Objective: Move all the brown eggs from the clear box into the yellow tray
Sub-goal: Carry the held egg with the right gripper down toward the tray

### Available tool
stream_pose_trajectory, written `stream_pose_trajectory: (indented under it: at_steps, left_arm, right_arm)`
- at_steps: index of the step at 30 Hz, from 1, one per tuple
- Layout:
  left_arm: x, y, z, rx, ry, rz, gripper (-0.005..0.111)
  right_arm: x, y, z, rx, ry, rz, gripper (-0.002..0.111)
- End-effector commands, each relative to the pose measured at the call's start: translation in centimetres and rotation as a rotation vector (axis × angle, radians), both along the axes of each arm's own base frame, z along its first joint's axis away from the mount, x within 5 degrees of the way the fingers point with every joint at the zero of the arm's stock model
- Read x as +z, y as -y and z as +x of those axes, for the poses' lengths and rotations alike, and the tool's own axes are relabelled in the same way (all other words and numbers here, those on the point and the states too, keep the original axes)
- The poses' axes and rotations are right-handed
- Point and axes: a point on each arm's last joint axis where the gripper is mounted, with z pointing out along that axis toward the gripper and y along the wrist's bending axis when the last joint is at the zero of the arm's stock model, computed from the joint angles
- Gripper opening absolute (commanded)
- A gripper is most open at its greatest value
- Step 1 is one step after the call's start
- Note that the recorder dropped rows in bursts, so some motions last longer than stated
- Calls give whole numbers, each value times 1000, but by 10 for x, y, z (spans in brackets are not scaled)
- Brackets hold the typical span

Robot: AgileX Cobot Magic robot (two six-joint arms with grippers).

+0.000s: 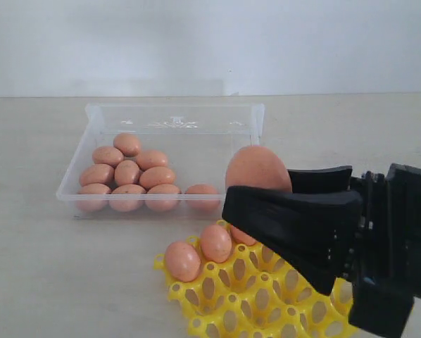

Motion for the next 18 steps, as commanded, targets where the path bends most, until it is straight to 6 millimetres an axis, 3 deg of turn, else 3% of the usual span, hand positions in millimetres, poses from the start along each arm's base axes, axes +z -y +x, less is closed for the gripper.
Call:
stream_pose_trajectory:
  at_steps: [1,10,18]
  left_arm:
    - [-1,0,1,-2,2,8,4]
    - [-1,0,1,-2,2,8,4]
    - [-1,0,1,-2,2,8,4]
  right_arm:
    - [3,-1,-4,42,11,24,0]
    - [-24,4,14,-101,-3,-251,0]
    - [-43,-31,59,54,-73,-104,0]
